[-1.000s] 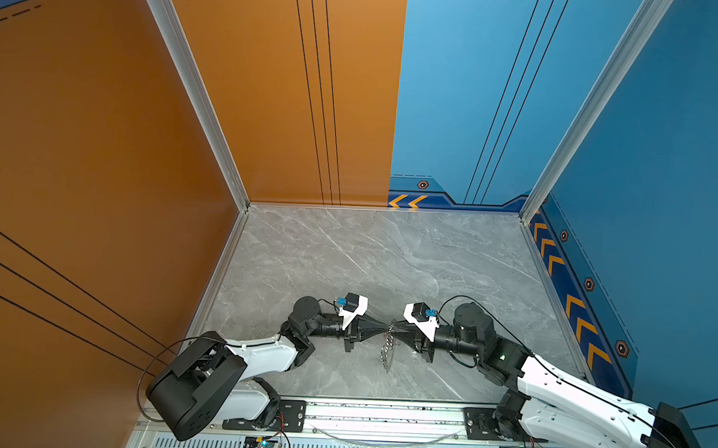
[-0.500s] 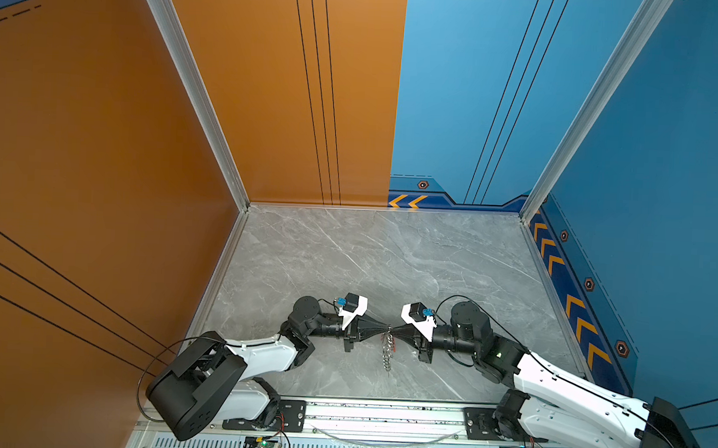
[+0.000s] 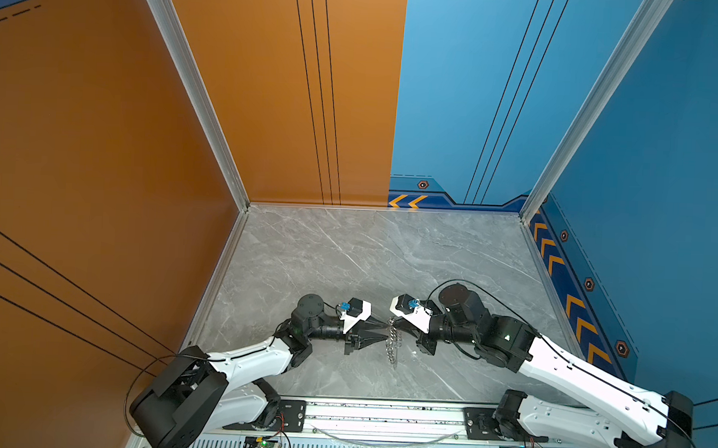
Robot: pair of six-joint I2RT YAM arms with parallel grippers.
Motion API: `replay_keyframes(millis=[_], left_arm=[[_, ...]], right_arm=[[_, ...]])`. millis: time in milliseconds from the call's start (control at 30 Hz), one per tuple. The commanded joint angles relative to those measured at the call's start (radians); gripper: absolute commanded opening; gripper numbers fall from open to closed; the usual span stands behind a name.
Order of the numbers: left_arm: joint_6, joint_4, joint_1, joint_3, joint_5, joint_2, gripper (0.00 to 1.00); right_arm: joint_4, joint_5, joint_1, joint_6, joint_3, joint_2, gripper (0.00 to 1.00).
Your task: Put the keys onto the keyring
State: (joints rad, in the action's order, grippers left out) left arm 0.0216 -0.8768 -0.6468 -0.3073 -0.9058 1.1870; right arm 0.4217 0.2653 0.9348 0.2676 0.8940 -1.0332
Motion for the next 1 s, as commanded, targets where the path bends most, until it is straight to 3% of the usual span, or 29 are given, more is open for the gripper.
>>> replay_keyframes(millis=[0, 233, 567, 967], left_arm=[[-0.033, 0.079, -0.007, -0.025, 0.028, -0.012, 0.36], [-0.013, 0.082, -0.002, -0.024, 0.025, -0.028, 0.38], [0.001, 0.082, -0.009, -0.043, -0.011, 0.005, 0.38], [0.018, 0.08, -0.011, -0.068, -0.045, 0.058, 0.18]], right_arm=[[0.221, -0.08, 0.026, 0.087, 0.086, -0.052, 0.0], [0.344, -0.107, 0.061, 0.149, 0.185, -0.124, 0.0], [0.351, -0.115, 0.093, 0.155, 0.251, -0.217, 0.0], [0.327, -0.129, 0.099, 0.152, 0.279, -0.254, 0.0]])
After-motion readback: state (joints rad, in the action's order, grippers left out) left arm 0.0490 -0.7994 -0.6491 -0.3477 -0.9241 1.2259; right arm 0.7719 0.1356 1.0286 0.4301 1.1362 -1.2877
